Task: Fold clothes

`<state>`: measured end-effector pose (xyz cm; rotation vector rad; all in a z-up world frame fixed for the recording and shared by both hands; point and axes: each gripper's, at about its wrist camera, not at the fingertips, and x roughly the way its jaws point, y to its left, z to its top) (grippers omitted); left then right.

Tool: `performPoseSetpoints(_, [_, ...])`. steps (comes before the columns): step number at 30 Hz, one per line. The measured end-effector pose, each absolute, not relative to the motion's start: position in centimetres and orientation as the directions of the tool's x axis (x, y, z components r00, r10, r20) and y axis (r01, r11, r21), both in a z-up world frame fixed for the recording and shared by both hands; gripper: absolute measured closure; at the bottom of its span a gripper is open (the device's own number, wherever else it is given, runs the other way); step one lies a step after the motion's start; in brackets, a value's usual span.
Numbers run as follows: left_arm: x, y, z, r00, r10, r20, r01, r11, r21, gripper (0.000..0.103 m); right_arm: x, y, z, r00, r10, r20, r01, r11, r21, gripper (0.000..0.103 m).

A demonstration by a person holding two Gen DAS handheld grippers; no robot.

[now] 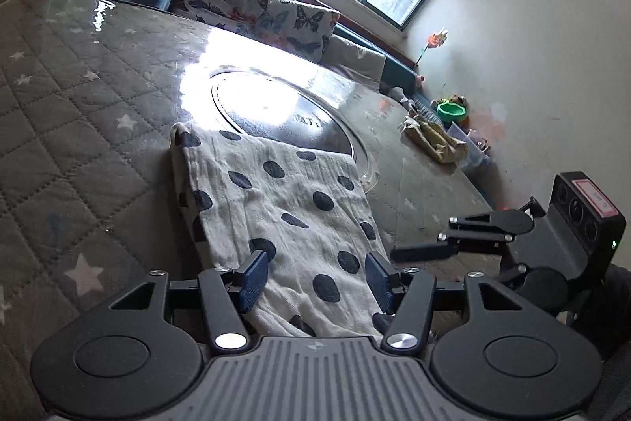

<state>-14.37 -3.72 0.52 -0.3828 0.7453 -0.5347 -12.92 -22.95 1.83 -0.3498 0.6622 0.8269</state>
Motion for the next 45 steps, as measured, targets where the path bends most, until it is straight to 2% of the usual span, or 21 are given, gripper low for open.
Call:
performPoseSetpoints(6, [-15.9, -3.3, 1.8, 0.644, -0.564, -0.517, 0.318, 0.812, -0.489, 0.040, -10.8, -23.7, 2.5, 0.538, 0.549, -0.640, -0.724, 0.690, -0.016, 0.054])
performPoseSetpoints(8, [-16.7, -3.2, 2.3, 0.649, -0.558, -0.518, 0.323, 0.818, -0.476, 0.040, -10.3, -23.9, 2.5, 0.547, 0.545, -0.636, -0.710, 0.704, -0.007, 0.045])
performPoseSetpoints(10, [-17.8, -2.9, 2.7, 0.653, -0.550, -0.521, 0.333, 0.826, -0.455, 0.035, -9.8, -24.1, 2.5, 0.556, 0.542, -0.631, -0.699, 0.715, -0.002, 0.043])
performPoseSetpoints(13, [-19.2, -2.5, 2.8, 0.649, -0.544, -0.532, 0.351, 0.834, -0.425, 0.031, -9.4, -24.3, 2.5, 0.566, 0.537, -0.626, -0.685, 0.729, 0.006, 0.032])
performPoseSetpoints(15, [-19.9, -2.7, 2.5, 0.638, -0.540, -0.549, 0.364, 0.840, -0.403, 0.029, -9.3, -24.5, 2.4, 0.566, 0.539, -0.624, -0.679, 0.734, 0.018, 0.030])
performPoseSetpoints(17, [-20.3, -3.3, 1.8, 0.622, -0.532, -0.574, 0.377, 0.847, -0.375, 0.029, -9.2, -24.5, 2.4, 0.571, 0.538, -0.620, -0.674, 0.738, 0.020, 0.024])
performPoseSetpoints(24, [-21.5, -5.4, -0.8, 0.567, -0.493, -0.660, 0.427, 0.861, -0.277, 0.029, -8.9, -24.3, 2.8, 0.584, 0.542, -0.604, -0.664, 0.748, 0.029, 0.021])
performPoseSetpoints(29, [-21.9, -6.9, -1.9, 0.604, -0.432, -0.670, 0.433, 0.883, -0.179, 0.031, -8.9, -23.9, 3.1, 0.593, 0.546, -0.591, -0.667, 0.745, 0.019, 0.020])
performPoseSetpoints(33, [-22.0, -7.3, -2.0, 0.636, -0.388, -0.667, 0.427, 0.897, -0.115, 0.042, -8.5, -23.7, 3.1, 0.599, 0.546, -0.586, -0.669, 0.743, 0.008, 0.019])
performPoseSetpoints(37, [-21.6, -7.1, -2.1, 0.644, -0.378, -0.665, 0.413, 0.904, -0.113, 0.055, -7.8, -23.4, 3.0, 0.605, 0.541, -0.585, -0.665, 0.747, 0.003, 0.019])
performPoseSetpoints(45, [-19.8, -5.8, -2.1, 0.667, -0.352, -0.656, 0.350, 0.926, -0.141, 0.065, -6.5, -23.4, 2.1, 0.619, 0.513, -0.594, -0.639, 0.769, -0.002, 0.018])
